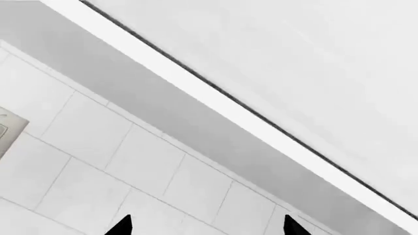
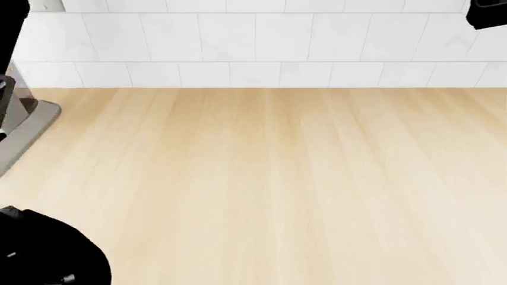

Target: Pick and place the shaker into the drawer. Then close the cabinet.

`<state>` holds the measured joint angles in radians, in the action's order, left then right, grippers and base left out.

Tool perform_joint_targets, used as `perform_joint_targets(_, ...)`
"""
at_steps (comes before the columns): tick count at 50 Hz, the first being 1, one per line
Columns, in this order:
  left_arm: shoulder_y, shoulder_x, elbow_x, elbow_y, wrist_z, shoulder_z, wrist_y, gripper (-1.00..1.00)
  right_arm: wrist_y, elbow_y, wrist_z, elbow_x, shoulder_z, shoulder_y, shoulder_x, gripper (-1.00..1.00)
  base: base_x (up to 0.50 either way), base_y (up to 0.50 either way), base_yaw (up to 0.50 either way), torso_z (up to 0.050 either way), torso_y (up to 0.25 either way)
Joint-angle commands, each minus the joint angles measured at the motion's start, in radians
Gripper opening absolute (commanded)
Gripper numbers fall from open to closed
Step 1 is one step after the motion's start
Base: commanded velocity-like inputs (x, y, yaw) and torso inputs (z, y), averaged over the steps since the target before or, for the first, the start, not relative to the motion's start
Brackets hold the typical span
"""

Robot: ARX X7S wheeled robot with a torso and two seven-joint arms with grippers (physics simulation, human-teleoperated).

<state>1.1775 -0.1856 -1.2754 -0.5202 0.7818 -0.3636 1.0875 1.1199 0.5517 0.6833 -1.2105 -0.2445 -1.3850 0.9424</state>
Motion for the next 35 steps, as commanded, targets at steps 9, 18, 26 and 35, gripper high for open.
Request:
perform_joint_targets(9, -0.84, -0.026, 0.355, -0.482, -0.364, -0.093, 0.055, 1.0, -0.165, 0.078, 0.092, -0.061, 0.083, 0.333, -0.027, 1.0, 0.0, 0.0, 0.0, 0.0, 0.0)
perform_joint_targets(18, -0.871, -0.058, 0.462, -0.434, -0.389, -0.092, -0.047, 1.0, -0.268, 0.135, 0.091, 0.025, 0.103, 0.612, -0.017, 1.0, 0.0, 0.0, 0.0, 0.0, 0.0)
perform_joint_targets(26, -0.864, -0.061, 0.488, -0.413, -0.388, -0.057, -0.07, 1.0, -0.315, 0.138, 0.096, 0.055, 0.117, 0.696, -0.031, 1.0, 0.0, 0.0, 0.0, 0.0, 0.0)
perform_joint_targets(35, -0.879, -0.063, 0.482, -0.409, -0.392, -0.041, -0.079, 1.0, -0.332, 0.151, 0.104, 0.053, 0.127, 0.729, -0.035, 1.0, 0.0, 0.0, 0.0, 0.0, 0.0)
